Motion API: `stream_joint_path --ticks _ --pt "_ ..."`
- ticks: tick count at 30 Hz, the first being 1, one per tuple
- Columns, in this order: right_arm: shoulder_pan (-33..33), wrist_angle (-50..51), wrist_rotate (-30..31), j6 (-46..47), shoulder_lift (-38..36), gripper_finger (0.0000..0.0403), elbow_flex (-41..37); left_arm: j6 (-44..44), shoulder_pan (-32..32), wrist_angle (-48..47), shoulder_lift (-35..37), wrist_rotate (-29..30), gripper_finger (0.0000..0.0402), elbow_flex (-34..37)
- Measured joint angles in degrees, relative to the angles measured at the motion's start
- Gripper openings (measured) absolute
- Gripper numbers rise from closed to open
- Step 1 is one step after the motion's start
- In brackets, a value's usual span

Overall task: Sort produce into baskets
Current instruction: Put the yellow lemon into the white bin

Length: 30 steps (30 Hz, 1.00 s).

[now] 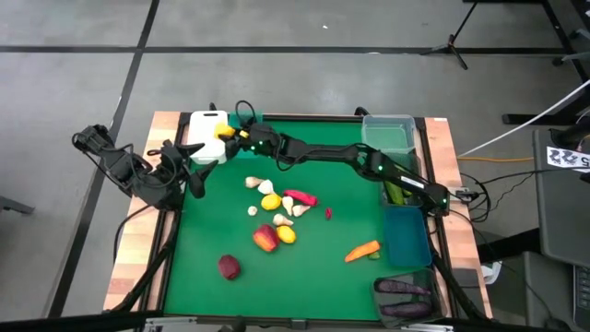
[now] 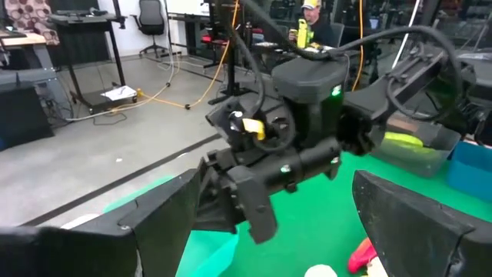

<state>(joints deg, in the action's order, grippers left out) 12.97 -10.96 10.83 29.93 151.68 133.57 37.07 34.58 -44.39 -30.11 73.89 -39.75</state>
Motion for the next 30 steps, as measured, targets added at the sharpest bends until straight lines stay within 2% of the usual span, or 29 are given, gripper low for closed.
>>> stream_joint_path --ticks 7,11,16,21,23,26,28,30 --pt "0.2 -1.7 -0.1 -0.2 0.5 0.0228 0.4 0.0 0.0 0.0 0.0 0.0 0.0335 0.0" --pt "0.5 -2.7 -4.8 -1.8 0.4 0.0252 1.4 0.1 0.0 0.0 0.0 0.0 0.0335 0.0" --pt "1.0 -3.6 -4.9 -1.6 0.4 0.0286 1.4 0.3 0.0 0.0 0.0 0.0 0.0335 0.0" --pt "2.2 -4.0 -5.6 -1.3 0.4 0.0295 1.5 1.9 0.0 0.0 0.0 0.0 0.0335 0.0" --pt "2.2 -3.3 -7.4 -1.7 0.4 0.0295 1.4 2.4 0.0 0.0 0.0 -0.2 0.0335 0.0" --pt "2.2 -0.8 -7.1 -2.6 0.0 0.0296 1.4 1.8 0.0 0.0 0.0 -0.4 0.0335 0.0" --pt "2.2 3.4 -6.4 -3.7 -0.7 0.0296 1.4 1.7 0.0 -0.2 0.0 -0.4 0.0335 0.0" --pt "2.4 8.2 -8.4 -4.7 -1.6 0.0296 1.4 1.6 0.0 -0.3 0.0 -0.4 0.0335 0.0"
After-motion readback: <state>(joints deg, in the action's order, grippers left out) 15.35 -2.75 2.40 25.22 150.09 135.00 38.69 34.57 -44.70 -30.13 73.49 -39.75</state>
